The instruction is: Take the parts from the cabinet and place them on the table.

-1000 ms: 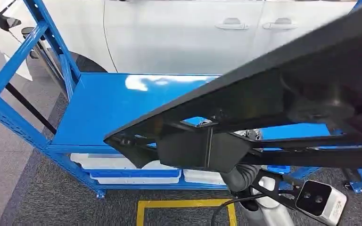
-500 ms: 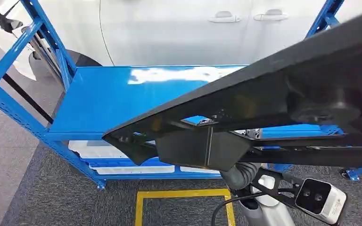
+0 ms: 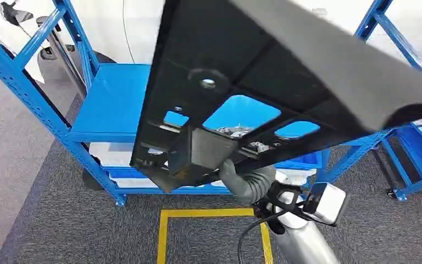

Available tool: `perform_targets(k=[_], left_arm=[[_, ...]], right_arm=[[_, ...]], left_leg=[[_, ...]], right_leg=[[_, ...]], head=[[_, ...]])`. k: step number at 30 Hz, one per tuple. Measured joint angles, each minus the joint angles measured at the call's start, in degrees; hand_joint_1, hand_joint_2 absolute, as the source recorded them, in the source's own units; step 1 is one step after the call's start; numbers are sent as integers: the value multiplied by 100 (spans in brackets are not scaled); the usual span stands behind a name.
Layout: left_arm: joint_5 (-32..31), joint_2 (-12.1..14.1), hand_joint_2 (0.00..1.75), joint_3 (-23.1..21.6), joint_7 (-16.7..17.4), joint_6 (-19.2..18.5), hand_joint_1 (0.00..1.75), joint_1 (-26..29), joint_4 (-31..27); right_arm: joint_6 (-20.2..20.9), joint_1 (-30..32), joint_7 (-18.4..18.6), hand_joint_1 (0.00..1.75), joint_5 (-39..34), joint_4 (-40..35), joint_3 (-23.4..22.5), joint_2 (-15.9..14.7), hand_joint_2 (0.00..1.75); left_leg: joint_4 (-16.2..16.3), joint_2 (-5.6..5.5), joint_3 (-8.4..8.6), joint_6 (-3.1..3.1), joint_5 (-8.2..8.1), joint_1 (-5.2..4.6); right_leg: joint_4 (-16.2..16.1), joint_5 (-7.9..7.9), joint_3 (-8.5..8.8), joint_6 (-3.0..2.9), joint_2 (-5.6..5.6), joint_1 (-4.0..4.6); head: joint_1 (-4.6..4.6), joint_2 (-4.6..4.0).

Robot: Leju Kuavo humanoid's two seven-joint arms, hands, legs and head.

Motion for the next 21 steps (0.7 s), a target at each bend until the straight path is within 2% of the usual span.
perform_targets(k=[1,2,3,4,5,6,7,9,10,11,12,14,15,16,17,18,19,20,21], left_arm=[[0,-2,175,4,0,24,0,12,0],[0,-6,175,7,7,46,0,22,0],[0,-11,175,7,13,52,0,32,0],[0,-11,175,7,33,52,0,41,0],[0,-11,175,7,61,48,0,46,0],[0,-11,175,7,81,44,0,53,0],[0,-9,175,7,103,44,0,65,0],[0,2,175,11,133,61,0,78,0],[0,2,175,22,159,94,0,93,0],[0,22,175,44,173,111,0,107,0],[-2,28,175,53,190,131,0,116,0],[-2,28,175,68,212,168,0,129,0],[-2,28,175,87,210,183,0,131,0],[-2,31,175,103,197,190,0,139,0],[-2,33,175,114,171,188,0,145,0],[-2,33,175,125,146,183,0,148,0],[0,33,175,127,118,177,0,148,0],[0,33,175,127,99,164,0,145,0],[0,41,175,127,94,159,0,129,0]], right_arm=[[15,3,-78,175,22,173,84,-9,175],[13,7,-133,175,56,289,154,-17,175],[-7,7,-181,175,79,369,197,-24,175],[-44,7,-225,175,92,426,223,-33,175],[-77,9,-266,175,123,465,238,-48,175],[-83,16,-286,175,144,491,246,-63,175],[-81,63,-319,175,157,515,249,-79,175],[-63,108,-365,175,175,557,253,-111,175],[-46,128,-373,175,184,574,255,-124,175],[-40,140,-393,175,181,587,260,-127,175],[-22,146,-413,175,181,600,266,-127,175],[44,193,-465,175,164,622,268,-138,175],[61,221,-487,175,155,640,266,-144,175],[81,238,-493,175,155,657,268,-151,175],[100,254,-504,175,155,672,266,-155,175],[116,271,-533,175,153,681,268,-162,175],[122,284,-564,175,155,686,266,-168,175],[116,293,-594,175,157,686,266,-177,175],[98,306,-635,175,162,677,264,-186,175]], left_leg=[[20,1,-95,-10,57,1],[48,1,-193,-20,108,3],[89,-1,-291,-34,151,5],[130,-5,-370,-51,187,7],[165,-11,-425,-76,220,8],[188,-24,-477,-116,254,-11],[152,-21,-458,-160,297,2],[136,-21,-453,-229,384,16],[120,-25,-463,-281,430,-10],[181,-31,-494,-289,324,34],[401,-33,-589,-295,-9,24],[1261,-32,-831,-326,-704,35],[1685,-32,-923,-342,-893,35],[1931,-32,-931,-345,-884,35],[1946,-32,-836,-339,-732,34],[1727,-32,-620,-327,-513,34],[1308,-32,-293,-308,-329,34],[770,-32,106,-285,-287,34],[253,-37,454,-259,-512,23]], right_leg=[[201,29,12,12,0,-11],[135,189,148,22,0,-28],[-195,408,426,22,0,-37],[-693,565,795,10,-1,-38],[-1205,542,1153,-16,0,-36],[-1594,331,1366,-55,5,2],[-1543,399,1321,-105,10,22],[-1568,436,1284,-177,11,50],[-1615,505,1257,-231,8,21],[-1646,584,1232,-270,-23,-7],[-1653,645,1155,-334,-16,-7],[-1642,764,997,-347,-16,9],[-1633,825,911,-349,-21,21],[-1619,883,826,-345,-22,29],[-1599,934,738,-334,-21,34],[-1574,983,654,-323,-21,34],[-1550,1029,577,-307,-21,35],[-1521,1071,517,-285,-19,34],[-1490,1100,465,-253,-18,52]], head=[[0,0],[0,0],[0,0],[0,0],[0,0],[0,0],[-9,0],[-4,0],[-4,0],[-2,0],[-4,0],[-4,0],[-4,0],[-4,0],[-4,0],[-4,0],[-4,0],[-4,0],[-4,0]])
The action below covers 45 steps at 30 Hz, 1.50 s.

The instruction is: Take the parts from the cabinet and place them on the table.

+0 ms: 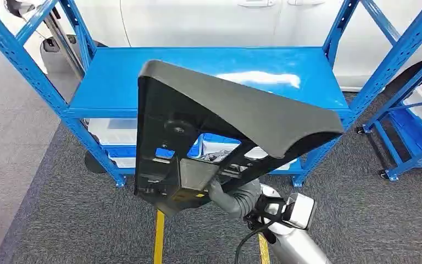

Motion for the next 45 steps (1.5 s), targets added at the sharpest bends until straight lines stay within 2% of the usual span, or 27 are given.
perform_targets(k=[1,4,5,7,9,10,11,12,14,15,16,19,20,22,24,25,27,29,30,31,34,36,39,40,42,44,45], left_arm=[[0,2,175,0,-9,-7,0,-6,0],[0,22,175,-2,-17,-13,0,1,0],[0,22,175,0,-17,-13,0,4,0],[0,29,175,0,-31,-13,0,-4,0],[0,35,175,4,-39,2,0,-2,0],[4,37,175,13,-37,9,0,3,0],[7,39,175,15,-31,18,0,6,0],[7,39,175,15,-24,24,0,5,0],[7,39,175,17,4,37,0,5,0],[7,31,175,17,20,42,0,3,0],[7,29,175,17,20,46,0,-1,0],[7,29,175,17,44,79,0,0,0],[7,37,175,20,48,96,0,0,0],[7,35,175,20,59,107,0,3,0],[-2,35,175,22,66,114,0,15,0],[-2,35,175,24,70,116,0,21,0],[0,39,175,28,72,120,0,23,0],[-2,42,175,39,74,127,0,16,0],[0,44,175,46,74,127,0,11,0],[0,44,175,52,81,129,0,6,0],[0,42,175,57,105,142,0,20,0],[0,35,175,57,114,142,0,2,0],[0,37,175,57,107,138,0,3,0],[0,37,175,57,96,127,0,2,0],[0,37,175,57,76,114,0,4,0],[0,33,175,57,68,90,0,-15,0],[0,33,175,57,61,72,0,-20,0]], right_arm=[[-9,12,-13,175,4,-24,-9,-15,175],[-20,51,-22,175,11,-77,-39,-44,175],[-13,63,-22,175,11,-94,-46,-66,175],[-2,68,-22,175,9,-131,-57,-79,175],[39,69,-11,175,5,-162,-57,-79,175],[48,71,-9,175,2,-166,-57,-81,175],[52,75,-7,175,2,-166,-57,-81,175],[55,74,-2,175,-4,-166,-57,-81,175],[63,68,0,175,-15,-182,-57,-81,175],[63,53,0,175,-22,-203,-57,-81,175],[65,36,2,175,-22,-221,-57,-79,175],[87,36,-2,175,-52,-236,-59,-79,175],[101,36,-2,175,-63,-249,-61,-77,175],[146,28,-7,175,-87,-265,-61,-72,175],[157,42,-11,175,-87,-265,-59,-72,175],[162,43,-13,175,-87,-265,-59,-72,175],[162,45,-13,175,-87,-265,-59,-72,175],[162,42,-11,175,-87,-284,-59,-72,175],[162,40,-11,175,-87,-304,-59,-72,175],[162,30,-9,175,-87,-319,-59,-72,175],[164,19,-9,175,-98,-376,-50,-70,175],[164,17,-16,175,-55,-430,-48,-70,175],[142,42,-27,175,101,-512,-37,-79,175],[133,65,-29,175,161,-538,-35,-85,175],[76,86,-29,175,278,-582,-26,-105,175],[15,57,-27,175,354,-636,-24,-120,175],[2,0,-24,175,365,-643,-24,-123,175]], left_leg=[[-199,-12,86,20,-35,-31],[-190,-10,-27,123,75,-47],[-236,39,-79,166,159,-10],[-237,49,-209,249,278,-16],[-230,49,-369,250,381,-25],[-220,50,-451,242,438,-28],[-214,52,-518,235,482,-30],[-206,52,-577,226,523,-32],[-199,43,-636,201,586,-37],[-190,42,-642,183,609,-37],[-175,40,-666,152,636,-62],[-197,46,-679,36,721,-44],[-168,41,-709,9,706,-58],[282,26,-899,-38,305,-38],[1259,28,-1275,-88,-195,-6],[1615,28,-1400,-107,-303,-4],[1441,28,-1231,-122,-94,5],[402,29,-625,-111,359,16],[-38,10,-408,-85,348,22],[-55,-44,-323,-38,327,9],[-85,-36,-393,32,339,-19],[-146,35,-395,117,393,34],[-144,126,-454,189,413,20],[-140,161,-472,191,417,14],[-130,235,-475,190,417,13],[-115,310,-461,176,409,12],[-111,349,-451,161,401,4]], right_leg=[[16,34,-9,33,-5,1],[-33,186,-16,144,0,-5],[10,137,-60,177,9,-38],[517,-549,-247,213,18,-45],[1402,-1062,-482,248,17,-51],[1750,-1085,-540,255,17,-51],[1825,-947,-489,254,17,-51],[1643,-737,-303,240,17,-49],[660,-450,403,173,18,-37],[135,-530,754,120,18,-18],[-178,-647,926,98,17,9],[-189,-615,861,23,21,33],[-250,-547,869,-38,10,-45],[-258,-489,813,-107,-6,-37],[-243,-447,741,-121,-11,-18],[-220,-435,699,-116,-10,-17],[-165,-425,644,-104,-7,-24],[-98,-445,617,-75,-2,-31],[-66,-461,603,-50,4,-30],[-54,-454,549,-8,30,-16],[-52,-405,533,86,63,-8],[51,-504,485,148,67,-12],[1281,-1169,-98,204,56,-40],[1681,-1286,-293,217,55,-47],[1654,-1104,-277,219,50,-51],[651,-568,232,185,-42,-46],[133,-382,494,149,-214,-30]], head=[[2,0],[2,0],[0,0],[0,0],[2,0],[0,0],[0,0],[0,0],[0,0],[0,0],[0,0],[0,0],[0,0],[0,0],[0,0],[0,0],[0,0],[0,0],[0,0],[0,0],[0,0],[0,0],[0,0],[0,0],[0,0],[0,0],[0,0]])
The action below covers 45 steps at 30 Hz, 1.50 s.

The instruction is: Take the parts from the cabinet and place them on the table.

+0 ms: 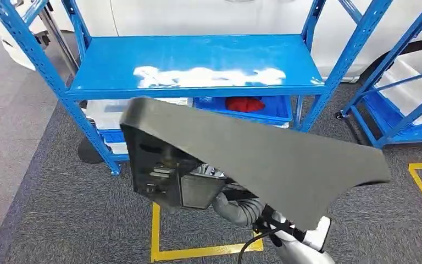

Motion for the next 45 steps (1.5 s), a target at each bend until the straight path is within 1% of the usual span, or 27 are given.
perform_targets(k=[1,5,7,8,10,11,13,15,16,20,21,23,25,26,27,28,30,31,32,35,36,37,38,41,42,43,45], left_arm=[[0,0,175,-2,-7,-20,0,0,0],[0,0,175,-2,7,-24,0,-47,0],[0,-2,175,-2,48,19,0,-58,0],[0,-4,175,0,77,33,0,-46,0],[0,-4,175,0,87,50,0,-23,0],[0,-4,175,0,94,57,0,-15,0],[0,-4,175,9,127,89,0,-12,0],[0,-4,175,13,129,111,0,-11,0],[0,4,175,28,103,159,0,-4,0],[-2,-7,175,42,-79,242,0,-21,0],[2,-48,175,44,-107,247,0,-28,2],[2,-37,175,42,-177,301,0,-20,0],[2,-33,175,44,-216,362,0,-2,0],[2,-29,175,44,-236,382,0,-3,0],[2,-28,175,44,-249,391,0,-2,0],[2,-26,175,44,-275,393,0,-5,0],[2,-26,175,44,-326,389,0,-21,0],[2,-26,175,44,-359,373,0,-23,0],[2,-24,175,44,-397,332,0,-21,0],[2,-7,175,48,-496,229,0,-39,0],[9,0,175,48,-514,216,0,-54,0],[9,20,175,50,-529,216,0,-65,0],[9,17,175,52,-542,216,0,-58,0],[-2,28,175,94,-540,203,0,-28,0],[-2,33,175,101,-538,205,0,-16,0],[-2,48,175,105,-531,199,0,-16,0],[0,74,175,109,-525,168,0,-24,0]], right_arm=[[-11,-90,6,175,-2,7,-6,0,175],[-59,-413,15,175,-35,50,-116,2,175],[-61,-527,24,175,-44,53,-133,26,175],[-63,-560,28,175,-44,57,-133,55,175],[-66,-579,35,175,-41,63,-133,83,175],[-63,-578,42,175,-41,70,-133,85,175],[-46,-589,87,175,-31,79,-133,109,175],[-37,-632,147,175,-20,79,-131,158,175],[-37,-647,182,175,-15,81,-131,186,175],[-24,-663,243,175,37,88,-133,219,175],[-7,-666,243,175,39,85,-144,219,175],[33,-707,240,175,37,90,-164,219,175],[48,-701,225,175,0,114,-171,216,175],[48,-699,219,175,-32,140,-179,216,175],[48,-699,214,175,-52,155,-186,216,175],[63,-701,208,175,-68,175,-197,216,175],[67,-712,203,175,-70,199,-201,216,175],[68,-728,199,175,-68,208,-201,216,175],[68,-759,186,175,-68,232,-199,225,175],[55,-779,83,175,-63,295,-199,234,175],[55,-791,63,175,-57,304,-199,236,175],[52,-806,50,175,-54,311,-197,243,175],[48,-848,35,175,-57,322,-197,251,175],[48,-857,28,175,-57,335,-192,269,175],[48,-859,31,175,-57,335,-190,269,175],[42,-863,39,175,-65,332,-188,273,175],[15,-868,90,175,-70,299,-186,301,175]], left_leg=[[16,31,-10,-43,-4,-41],[-4,231,0,-161,17,-60],[272,-111,-118,-216,-235,-20],[667,-225,-285,-231,-470,-12],[1598,-302,-709,-260,-857,-9],[1843,-303,-830,-265,-880,-9],[1422,-309,-642,-242,-520,-9],[413,-460,-176,-194,5,-7],[149,-725,-42,-148,-17,-2],[28,-591,-22,-92,-17,-29],[-44,-519,1,-49,18,44],[-82,-391,9,18,43,39],[-80,-259,1,27,37,24],[-79,-191,-2,28,34,24],[-79,-131,2,26,32,25],[-78,-76,8,15,25,25],[-77,12,39,-13,6,27],[-77,43,58,-36,-8,17],[-44,74,52,-79,-35,-31],[-71,243,78,-164,-35,-30],[-60,292,81,-206,-65,-24],[44,77,56,-234,-162,13],[380,-127,-86,-239,-398,21],[1695,-305,-693,-284,-959,31],[1844,-306,-782,-293,-921,32],[1665,-306,-716,-291,-744,33],[711,-369,-300,-281,-176,59]], right_leg=[[-149,-90,40,-24,-147,65],[-181,4,-43,-176,93,53],[-217,57,-35,-246,168,6],[-216,67,-48,-262,208,6],[-211,81,-75,-278,325,19],[-202,84,-84,-278,386,23],[-180,82,-80,-273,517,23],[-148,69,-76,-249,652,19],[-134,64,-99,-226,700,18],[-138,122,-201,-63,906,-22],[-133,105,-197,-34,899,24],[389,-256,-441,15,436,27],[1340,-659,-903,64,320,-15],[1662,-724,-1070,88,307,-32],[1675,-645,-1092,105,298,-55],[1413,-449,-967,112,277,-70],[386,41,-431,82,106,-68],[-48,165,-190,39,-118,-44],[-191,114,-149,-8,-219,33],[-169,134,-211,-101,-25,53],[-223,173,-184,-156,43,6],[-248,191,-175,-189,83,-11],[-251,202,-182,-225,132,-21],[-241,202,-195,-242,323,-10],[-230,202,-195,-241,403,-9],[-218,200,-191,-238,476,-12],[-168,178,-187,-204,626,-22]], head=[[2,0],[0,0],[0,0],[0,0],[0,0],[0,0],[0,0],[0,0],[0,0],[0,0],[0,0],[0,0],[0,0],[0,0],[0,0],[0,0],[0,0],[0,0],[0,0],[0,0],[0,0],[0,0],[-2,0],[0,0],[0,0],[0,0],[0,0]])
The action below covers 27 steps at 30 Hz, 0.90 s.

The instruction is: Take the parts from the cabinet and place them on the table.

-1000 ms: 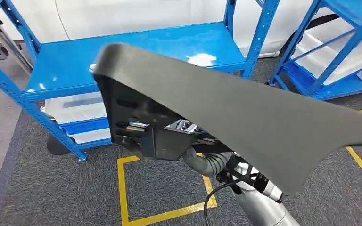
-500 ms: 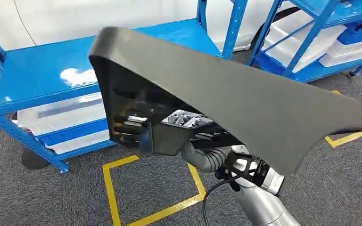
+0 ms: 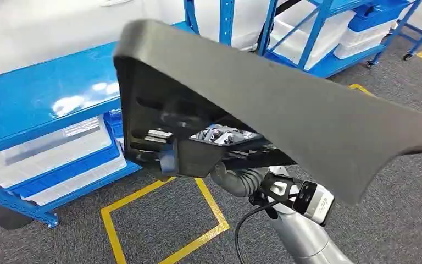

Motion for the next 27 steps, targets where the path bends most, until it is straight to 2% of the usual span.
perform_targets(k=[1,2,5,6,7,8,9,11,12,13,14,15,16,17,18,19,21,22,23,24,26,27], left_arm=[[0,9,175,2,0,-13,0,7,0],[-11,20,175,4,4,-13,0,5,0],[-2,46,175,2,35,-15,0,8,0],[-2,48,175,2,37,-22,0,-1,0],[11,48,175,2,46,-35,0,-15,0],[11,52,175,2,55,-55,0,-14,0],[11,61,175,2,72,-66,0,-6,0],[11,78,175,2,103,-85,0,-1,0],[11,81,175,2,125,-92,0,-2,0],[11,81,175,2,163,-99,0,-6,0],[11,81,175,2,195,-101,0,-15,0],[11,79,175,2,214,-101,0,-24,0],[11,74,175,2,265,-94,0,-33,0],[11,63,175,2,330,-81,0,-38,0],[11,57,175,7,391,-66,0,-35,0],[4,57,175,15,457,-39,0,-37,0],[4,57,175,33,638,39,0,-51,0],[4,57,175,35,684,61,0,-57,0],[7,52,175,42,762,107,0,-46,0],[7,50,175,46,813,118,0,-29,0],[-2,61,175,57,912,203,0,10,0],[0,70,175,72,977,258,0,25,0]], right_arm=[[-22,0,37,175,2,-46,0,16,175],[-48,-6,52,175,2,-85,2,24,175],[-98,35,103,175,20,-201,17,42,175],[-105,41,118,175,20,-227,17,40,175],[-122,56,131,175,26,-258,17,40,175],[-151,47,138,175,46,-295,17,37,175],[-179,49,140,175,55,-306,17,37,175],[-216,84,146,175,123,-310,17,29,175],[-234,107,148,175,155,-310,17,26,175],[-258,128,155,175,188,-310,17,24,175],[-277,141,155,175,212,-308,17,22,175],[-286,145,155,175,225,-310,17,22,175],[-286,147,151,175,230,-310,22,22,175],[-286,149,140,175,230,-308,28,22,175],[-286,159,133,175,234,-308,35,26,175],[-286,183,120,175,236,-308,35,24,175],[-284,251,111,175,240,-310,33,26,175],[-284,283,114,175,245,-312,33,35,175],[-284,289,102,175,254,-312,28,35,175],[-284,297,105,175,265,-312,28,44,175],[-273,381,107,175,328,-312,22,46,175],[-267,429,114,175,365,-312,9,46,175]], left_leg=[[-472,-217,201,5,199,31],[-613,-463,252,19,93,41],[-601,-336,248,103,88,-7],[-652,-275,266,161,120,39],[-683,-195,286,202,146,42],[-701,-130,293,259,144,25],[-700,-58,290,279,139,6],[-699,86,287,292,130,-14],[-697,159,289,294,125,-19],[-697,226,296,293,118,-20],[-697,287,308,284,107,-22],[-697,333,327,271,96,-26],[-698,377,354,252,81,-32],[-695,409,364,224,64,-56],[-686,447,361,190,48,-74],[-687,501,373,163,37,-74],[-726,618,427,101,33,-87],[-682,494,410,65,-32,-51],[-525,264,356,46,-148,-45],[-137,135,176,38,-375,-36],[832,61,-292,-1,-784,-32],[1099,61,-438,-17,-816,-31]], right_leg=[[36,-22,-20,32,55,-5],[99,-37,-73,75,110,29],[73,18,-143,186,271,-24],[74,21,-156,234,321,-15],[138,-30,-158,249,76,-19],[366,-199,-272,272,-212,7],[820,-451,-488,292,-304,-4],[1689,-798,-910,317,-325,-30],[1881,-806,-1007,325,-327,-36],[1760,-679,-948,324,-335,-38],[1385,-457,-746,309,-357,-36],[865,-218,-466,280,-421,-27],[315,-14,-157,225,-593,-4],[67,-85,-33,172,-818,64],[51,-59,-49,122,-762,89],[61,-62,-69,114,-698,101],[24,-45,-69,48,-579,99],[-35,-9,-20,5,-541,23],[-59,3,-13,-25,-490,21],[-58,5,-18,-54,-448,21],[-56,2,-18,-62,-316,26],[-51,2,-17,-62,-249,26]], head=[[0,0],[0,0],[0,0],[0,0],[0,0],[0,0],[0,0],[0,0],[0,0],[0,0],[0,0],[0,0],[0,0],[0,0],[0,0],[0,0],[0,0],[0,0],[0,0],[0,0],[0,0],[0,0]])
